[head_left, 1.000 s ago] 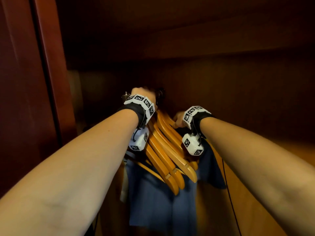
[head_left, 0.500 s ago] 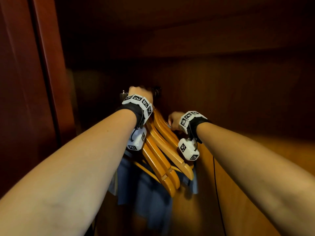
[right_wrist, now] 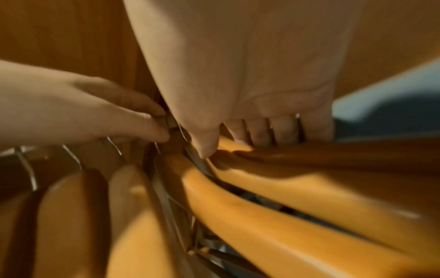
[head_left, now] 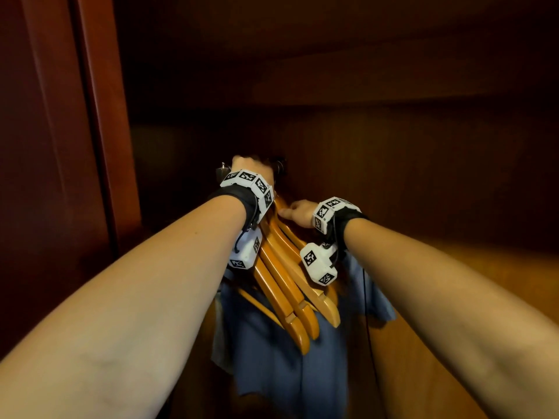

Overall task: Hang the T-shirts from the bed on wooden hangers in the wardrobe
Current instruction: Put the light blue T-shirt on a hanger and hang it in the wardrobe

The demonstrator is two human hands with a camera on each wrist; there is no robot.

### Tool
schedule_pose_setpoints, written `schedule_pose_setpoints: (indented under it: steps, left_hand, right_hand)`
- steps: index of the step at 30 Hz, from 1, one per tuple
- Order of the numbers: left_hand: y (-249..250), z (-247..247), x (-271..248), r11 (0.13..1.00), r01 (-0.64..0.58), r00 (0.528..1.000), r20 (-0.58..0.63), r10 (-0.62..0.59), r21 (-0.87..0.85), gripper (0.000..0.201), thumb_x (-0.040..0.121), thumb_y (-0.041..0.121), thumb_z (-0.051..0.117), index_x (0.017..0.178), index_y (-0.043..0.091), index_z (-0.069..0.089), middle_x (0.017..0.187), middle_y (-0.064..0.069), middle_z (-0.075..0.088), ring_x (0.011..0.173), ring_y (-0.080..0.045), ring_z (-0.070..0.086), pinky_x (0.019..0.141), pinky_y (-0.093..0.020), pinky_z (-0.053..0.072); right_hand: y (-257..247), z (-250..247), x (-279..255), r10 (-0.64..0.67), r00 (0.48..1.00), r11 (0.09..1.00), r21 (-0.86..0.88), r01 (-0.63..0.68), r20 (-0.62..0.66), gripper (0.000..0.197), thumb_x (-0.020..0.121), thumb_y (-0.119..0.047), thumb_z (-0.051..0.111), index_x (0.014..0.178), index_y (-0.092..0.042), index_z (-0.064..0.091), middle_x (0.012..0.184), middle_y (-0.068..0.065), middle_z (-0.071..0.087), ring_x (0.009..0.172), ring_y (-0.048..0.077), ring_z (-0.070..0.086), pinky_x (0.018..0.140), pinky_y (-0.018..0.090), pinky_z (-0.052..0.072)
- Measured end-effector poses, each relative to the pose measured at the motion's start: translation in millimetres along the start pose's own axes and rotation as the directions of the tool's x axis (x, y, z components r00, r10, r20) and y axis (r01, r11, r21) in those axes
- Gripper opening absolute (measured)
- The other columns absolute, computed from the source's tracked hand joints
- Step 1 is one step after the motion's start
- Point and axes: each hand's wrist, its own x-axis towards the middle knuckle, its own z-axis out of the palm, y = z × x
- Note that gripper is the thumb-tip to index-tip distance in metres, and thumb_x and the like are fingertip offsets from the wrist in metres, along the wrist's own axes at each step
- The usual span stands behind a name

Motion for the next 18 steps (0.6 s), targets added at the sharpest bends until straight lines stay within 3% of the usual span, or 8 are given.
schedule_pose_setpoints:
  steps: [4, 6, 8, 9, 11, 15, 18]
  left_hand:
    - [-1, -1, -1, 1.000, -0.006, 1.000, 0.002, 0.006, -0.006, 0.030, 0.098, 0.043, 0.048, 0.108, 0.018, 0.062, 0.073, -0.002, 0.045, 0.082, -0.021, 0.048, 0.078, -0.033, 0.036]
    - [-1, -1, -1, 1.000, -0.009, 1.000, 0.008, 0.009, -0.019, 0.030, 0.098, 0.041, 0.049, 0.110, 0.017, 0.062, 0.079, -0.002, 0.049, 0.083, -0.021, 0.048, 0.077, -0.034, 0.037]
    - [-1, 0, -1, 0.999, -0.015, 1.000, 0.003, 0.015, -0.030, 0.031, 0.097, 0.041, 0.050, 0.112, 0.017, 0.062, 0.087, -0.003, 0.052, 0.086, -0.022, 0.050, 0.078, -0.034, 0.037]
    - [-1, 0, -2, 0.999, -0.017, 1.000, -0.004, 0.017, -0.032, 0.031, 0.097, 0.041, 0.050, 0.113, 0.017, 0.061, 0.089, -0.003, 0.053, 0.086, -0.022, 0.051, 0.077, -0.034, 0.037]
    - [-2, 1, -3, 0.999, -0.018, 1.000, -0.016, 0.018, -0.035, 0.032, 0.097, 0.043, 0.050, 0.112, 0.017, 0.061, 0.089, -0.004, 0.053, 0.083, -0.022, 0.049, 0.075, -0.033, 0.037]
    - [-3, -2, -4, 0.997, -0.018, 1.000, -0.002, 0.018, -0.079, 0.029, 0.096, 0.046, 0.049, 0.102, 0.019, 0.059, 0.084, -0.002, 0.053, 0.080, -0.022, 0.050, 0.073, -0.033, 0.037]
    - [-3, -6, -5, 0.988, -0.010, 0.999, 0.033, 0.016, -0.153, 0.030, 0.096, 0.046, 0.049, 0.091, 0.017, 0.057, 0.074, -0.001, 0.050, 0.075, -0.020, 0.051, 0.073, -0.033, 0.036]
  right_hand:
    - [-4, -1, 0, 0.044, 0.999, 0.998, 0.047, -0.044, -0.005, 0.067, 0.101, -0.054, 0.043, 0.152, -0.012, 0.036, 0.152, 0.016, 0.044, 0.136, 0.034, 0.046, 0.109, 0.045, 0.039]
    - [-3, -2, 1, 0.072, 0.997, 0.989, 0.132, -0.071, 0.001, 0.061, 0.100, -0.054, 0.046, 0.144, -0.010, 0.045, 0.131, 0.015, 0.061, 0.112, 0.032, 0.062, 0.091, 0.043, 0.052]
    - [-1, -4, -2, 0.089, 0.996, 0.975, 0.204, -0.089, 0.007, 0.053, 0.100, -0.050, 0.049, 0.133, -0.009, 0.052, 0.101, 0.010, 0.066, 0.084, 0.025, 0.065, 0.071, 0.036, 0.054]
    - [0, -5, -3, 0.089, 0.996, 0.975, 0.203, -0.087, 0.000, 0.051, 0.100, -0.049, 0.050, 0.132, -0.009, 0.052, 0.096, 0.010, 0.065, 0.079, 0.024, 0.063, 0.069, 0.035, 0.052]
    - [0, -7, -7, 0.084, 0.996, 0.985, 0.153, -0.079, -0.027, 0.053, 0.100, -0.049, 0.050, 0.137, -0.010, 0.048, 0.100, 0.011, 0.064, 0.083, 0.026, 0.062, 0.074, 0.037, 0.052]
    - [-1, -13, -12, 0.076, 0.989, 0.997, 0.010, -0.076, -0.128, 0.059, 0.100, -0.053, 0.046, 0.142, -0.011, 0.045, 0.136, 0.015, 0.057, 0.118, 0.032, 0.058, 0.099, 0.046, 0.049]
    - [-2, -17, -18, 0.087, 0.979, 0.996, -0.009, -0.091, -0.185, 0.059, 0.103, -0.050, 0.043, 0.144, -0.009, 0.042, 0.141, 0.015, 0.052, 0.125, 0.032, 0.054, 0.097, 0.042, 0.046]
